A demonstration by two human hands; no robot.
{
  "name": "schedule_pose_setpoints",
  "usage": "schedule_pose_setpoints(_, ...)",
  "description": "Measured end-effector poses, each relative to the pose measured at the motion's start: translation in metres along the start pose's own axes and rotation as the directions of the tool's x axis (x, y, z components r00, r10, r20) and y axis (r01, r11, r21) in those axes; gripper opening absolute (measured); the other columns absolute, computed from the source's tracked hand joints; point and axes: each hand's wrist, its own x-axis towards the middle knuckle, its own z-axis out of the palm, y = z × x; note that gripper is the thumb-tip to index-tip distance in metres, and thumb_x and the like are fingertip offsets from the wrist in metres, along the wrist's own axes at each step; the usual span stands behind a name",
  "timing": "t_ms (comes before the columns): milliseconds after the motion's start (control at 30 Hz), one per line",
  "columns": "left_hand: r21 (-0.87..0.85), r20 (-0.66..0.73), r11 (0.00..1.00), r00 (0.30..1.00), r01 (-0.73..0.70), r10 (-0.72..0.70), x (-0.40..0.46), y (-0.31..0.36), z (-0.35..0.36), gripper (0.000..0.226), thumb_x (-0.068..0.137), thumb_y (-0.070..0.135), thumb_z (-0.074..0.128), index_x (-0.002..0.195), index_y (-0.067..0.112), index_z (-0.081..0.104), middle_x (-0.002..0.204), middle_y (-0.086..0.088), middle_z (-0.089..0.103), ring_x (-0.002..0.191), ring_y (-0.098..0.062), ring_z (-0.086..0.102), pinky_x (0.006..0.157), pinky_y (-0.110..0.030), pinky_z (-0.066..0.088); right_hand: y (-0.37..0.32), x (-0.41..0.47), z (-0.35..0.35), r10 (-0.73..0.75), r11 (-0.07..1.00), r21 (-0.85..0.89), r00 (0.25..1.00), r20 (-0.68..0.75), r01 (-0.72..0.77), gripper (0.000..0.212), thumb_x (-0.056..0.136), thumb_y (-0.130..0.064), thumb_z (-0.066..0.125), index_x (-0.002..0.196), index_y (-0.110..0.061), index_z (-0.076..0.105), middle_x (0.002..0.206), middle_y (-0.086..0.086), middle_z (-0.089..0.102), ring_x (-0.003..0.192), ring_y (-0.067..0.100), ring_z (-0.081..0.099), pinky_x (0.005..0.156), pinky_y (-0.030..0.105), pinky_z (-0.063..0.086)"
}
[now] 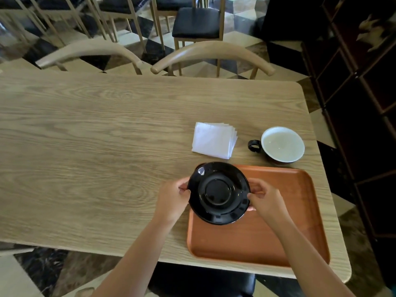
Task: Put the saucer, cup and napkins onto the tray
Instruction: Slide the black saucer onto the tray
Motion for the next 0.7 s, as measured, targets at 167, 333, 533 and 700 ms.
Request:
schedule_pose_setpoints(167,-0.04,0.007,0.998,0.999,0.044,-0.044,0.003,0.0,-0.001,0.043,0.081,-0.007,0.053,0.116,0.016,0.065,0.077,0.008,0.067,0.074,-0.019,0.068,0.077,-0.041,0.058,0.0,0.003,-0.001,-0.002,1.0,0.009,1.0,0.02,0.002,0.05,0.079,0.003,0.057,0.087,-0.046,0.062,0.086,0.0,0.069,0.08,0.022,0.068,0.069,0.042,0.06)
schedule_pose_setpoints(333,-0.165,0.046,0.979,0.992,0.122,-0.116,0.004,-0.003,-0.002,0.041,0.083,-0.009,0.053,0.115,0.015,0.065,0.084,0.002,0.069,0.076,-0.011,0.068,0.07,-0.026,0.057,-0.002,0.004,-0.004,0.002,1.0,0.019,0.999,0.037,-0.003,0.039,0.081,0.006,0.056,0.103,-0.025,0.065,0.086,0.001,0.068,0.08,0.022,0.068,0.066,0.036,0.06)
schedule_pose_setpoints(533,-0.006,0.053,0.994,0.993,0.11,-0.11,0.004,-0.003,-0.005,0.038,0.085,0.005,0.057,0.122,0.012,0.059,0.095,-0.003,0.067,0.084,-0.013,0.065,0.074,-0.023,0.052,-0.009,0.001,-0.007,0.026,1.0,-0.019,0.997,0.073,-0.025,0.034,0.083,0.001,0.056,0.11,-0.018,0.064,0.088,0.001,0.067,0.077,0.017,0.066,0.06,0.021,0.056)
schedule_pose_setpoints(700,0.284,-0.076,0.938,0.971,-0.196,0.226,0.0,0.033,-0.002,0.035,0.084,0.019,0.061,0.118,0.013,0.059,0.095,-0.002,0.061,0.077,-0.012,0.061,0.075,-0.029,0.05,-0.027,-0.009,-0.037,-0.206,0.925,-0.325,0.979,0.009,0.198,0.026,0.085,-0.011,0.059,0.11,-0.016,0.065,0.091,-0.003,0.063,0.083,0.016,0.061,0.075,0.021,0.041)
